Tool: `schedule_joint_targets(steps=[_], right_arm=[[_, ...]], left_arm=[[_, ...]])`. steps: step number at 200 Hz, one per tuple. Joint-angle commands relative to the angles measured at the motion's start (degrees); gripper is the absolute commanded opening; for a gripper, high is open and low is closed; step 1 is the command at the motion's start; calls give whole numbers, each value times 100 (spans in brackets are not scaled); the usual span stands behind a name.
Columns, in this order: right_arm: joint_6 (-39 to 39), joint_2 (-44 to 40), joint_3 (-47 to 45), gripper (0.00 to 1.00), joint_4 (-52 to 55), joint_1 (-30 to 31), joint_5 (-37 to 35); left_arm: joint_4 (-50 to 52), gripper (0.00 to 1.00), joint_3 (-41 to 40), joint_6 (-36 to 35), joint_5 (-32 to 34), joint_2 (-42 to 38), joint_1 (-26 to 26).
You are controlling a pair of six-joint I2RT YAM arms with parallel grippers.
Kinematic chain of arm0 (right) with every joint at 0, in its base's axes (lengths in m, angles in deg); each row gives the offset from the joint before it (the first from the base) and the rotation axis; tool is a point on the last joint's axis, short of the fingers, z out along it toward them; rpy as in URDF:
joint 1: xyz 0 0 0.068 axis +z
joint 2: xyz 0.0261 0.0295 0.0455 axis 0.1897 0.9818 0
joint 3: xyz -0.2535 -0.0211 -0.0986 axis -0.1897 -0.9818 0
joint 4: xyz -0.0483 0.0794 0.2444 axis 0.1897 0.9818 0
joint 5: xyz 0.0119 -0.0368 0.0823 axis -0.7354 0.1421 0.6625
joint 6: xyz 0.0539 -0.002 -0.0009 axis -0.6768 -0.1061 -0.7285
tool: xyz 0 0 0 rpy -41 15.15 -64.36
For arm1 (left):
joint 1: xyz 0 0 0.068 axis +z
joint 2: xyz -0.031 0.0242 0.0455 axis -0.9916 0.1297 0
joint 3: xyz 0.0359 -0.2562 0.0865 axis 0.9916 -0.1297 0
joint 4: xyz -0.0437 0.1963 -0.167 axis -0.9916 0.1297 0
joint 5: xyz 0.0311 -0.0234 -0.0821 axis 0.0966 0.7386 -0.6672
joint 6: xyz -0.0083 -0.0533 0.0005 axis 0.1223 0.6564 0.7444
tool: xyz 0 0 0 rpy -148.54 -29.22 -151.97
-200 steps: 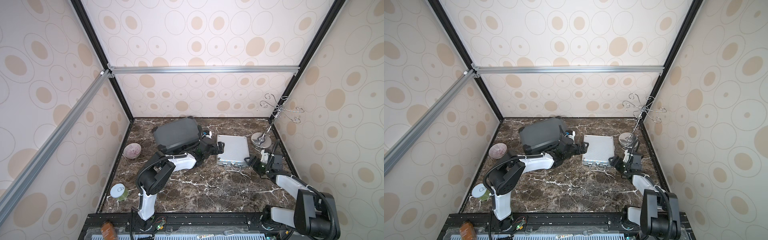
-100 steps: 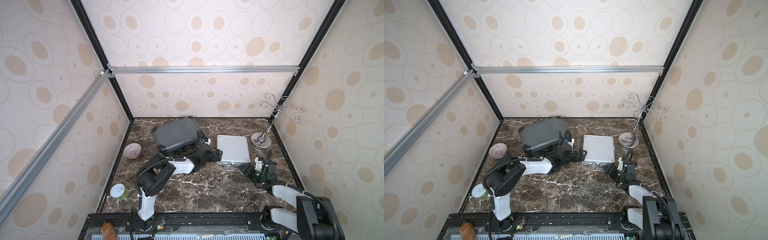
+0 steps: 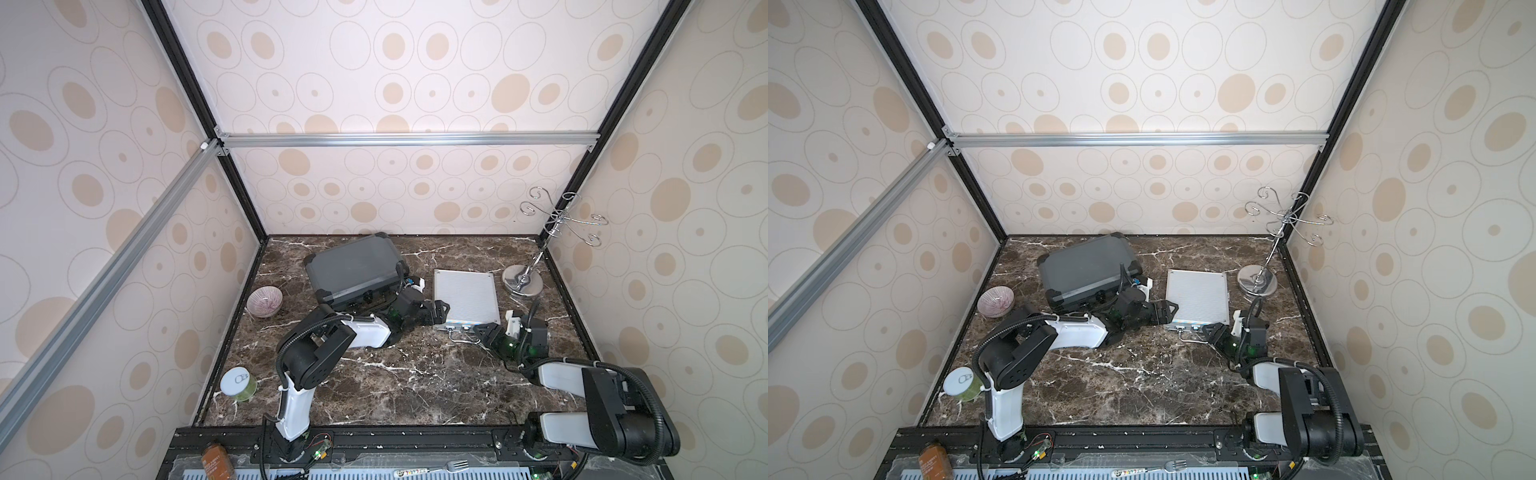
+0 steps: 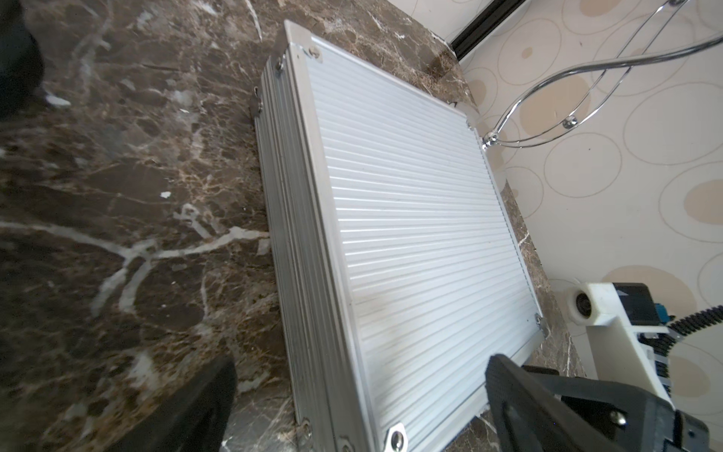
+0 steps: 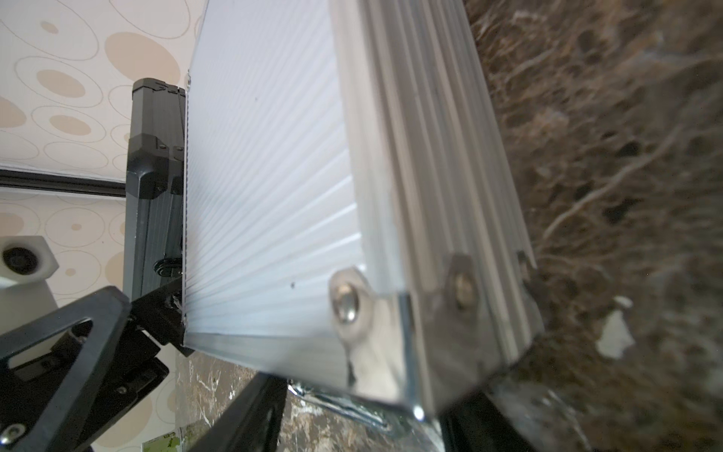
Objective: Open the poker set cases
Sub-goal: Adjust the poker set case at the center of the board, then pick up the poker set case from the center of the board.
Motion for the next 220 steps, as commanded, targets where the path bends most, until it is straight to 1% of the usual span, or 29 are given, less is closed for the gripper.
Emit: schedule_joint_targets(steps=[1,43,85,116,133,150,220], right_arm=[[-338,286,-101,62,-515,54,79],[-689,676,-177,61,-1225,78,253],[-860,677,-173,58,-1350,98,278],[-922,559,-194,57,-1379,96,271],[-944,522,-186,56,-1356,100,288],[-937,520,-168,53,-1256,92,292],[-1041,687,-264,46,-1445,99,295]], left_arm=[[-63,100,330,95,-144,190,-22],[-19,100,674,95,-213,463,-23],[160,100,1083,-5,-194,648,-22],[177,100,1117,-27,-115,609,-14],[173,100,1046,-9,-72,536,-11],[112,100,897,14,4,405,-10],[-414,100,-68,392,263,-254,-8]])
